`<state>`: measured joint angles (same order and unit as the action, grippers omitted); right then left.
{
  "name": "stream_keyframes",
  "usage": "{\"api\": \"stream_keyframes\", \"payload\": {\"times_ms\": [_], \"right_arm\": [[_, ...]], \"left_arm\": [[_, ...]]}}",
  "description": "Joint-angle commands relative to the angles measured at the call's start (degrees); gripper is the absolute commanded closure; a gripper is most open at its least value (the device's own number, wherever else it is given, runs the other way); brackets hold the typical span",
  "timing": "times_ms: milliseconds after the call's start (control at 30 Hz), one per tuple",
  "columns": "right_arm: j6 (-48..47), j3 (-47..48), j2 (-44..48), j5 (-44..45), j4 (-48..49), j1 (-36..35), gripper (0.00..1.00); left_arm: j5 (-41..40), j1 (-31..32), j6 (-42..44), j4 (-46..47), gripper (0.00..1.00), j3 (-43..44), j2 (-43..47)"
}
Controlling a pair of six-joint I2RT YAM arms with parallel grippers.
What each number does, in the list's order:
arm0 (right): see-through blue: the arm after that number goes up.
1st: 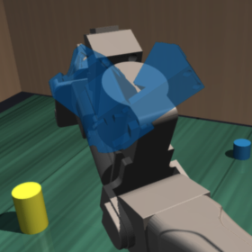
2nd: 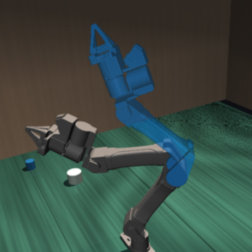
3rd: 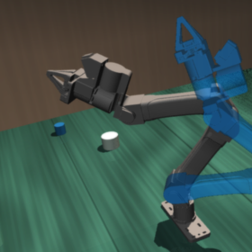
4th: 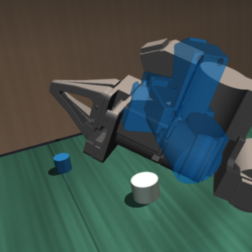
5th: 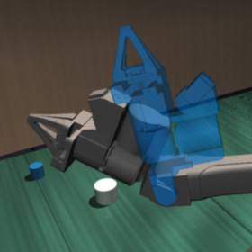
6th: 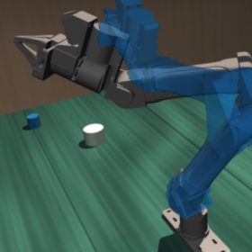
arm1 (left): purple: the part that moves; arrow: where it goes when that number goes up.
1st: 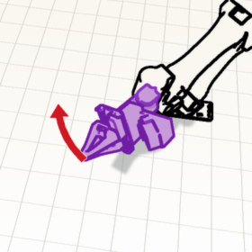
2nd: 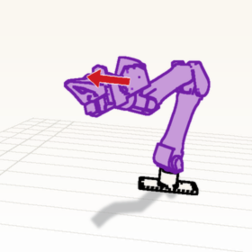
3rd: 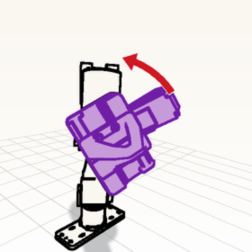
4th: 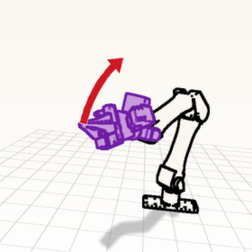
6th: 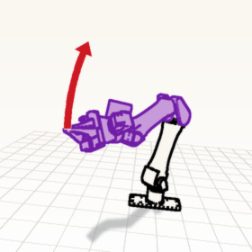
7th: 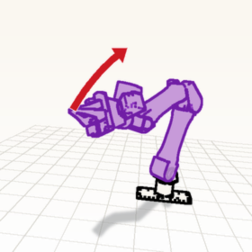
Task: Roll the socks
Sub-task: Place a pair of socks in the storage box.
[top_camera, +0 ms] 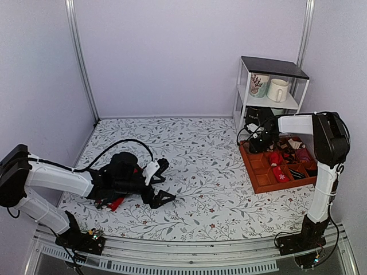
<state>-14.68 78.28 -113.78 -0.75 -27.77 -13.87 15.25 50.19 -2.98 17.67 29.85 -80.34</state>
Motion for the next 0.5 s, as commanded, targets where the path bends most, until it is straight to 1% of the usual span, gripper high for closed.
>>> {"api": "stream_keyframes", "payload": {"times_ms": [0,200,467], "right_arm": [[0.81,2.28,-1.78,-4.93,-9.04,-1.18,0.67],[2.99,8.21,-0.04,-6.22,-10.06,-1.19,0.53],[5.10,13.39,1.97,-7.75,-11.40,-1.05,0.42]], "left_arm": [[0.43,-0.81,1.13,-1.30,0.01,2.18,0.21],[-0.77,-0.87,1.40,-2.77,0.01,3.05,1.52],[-1.90,-0.89,1.53,-4.10,0.01,3.90,1.67]]}}
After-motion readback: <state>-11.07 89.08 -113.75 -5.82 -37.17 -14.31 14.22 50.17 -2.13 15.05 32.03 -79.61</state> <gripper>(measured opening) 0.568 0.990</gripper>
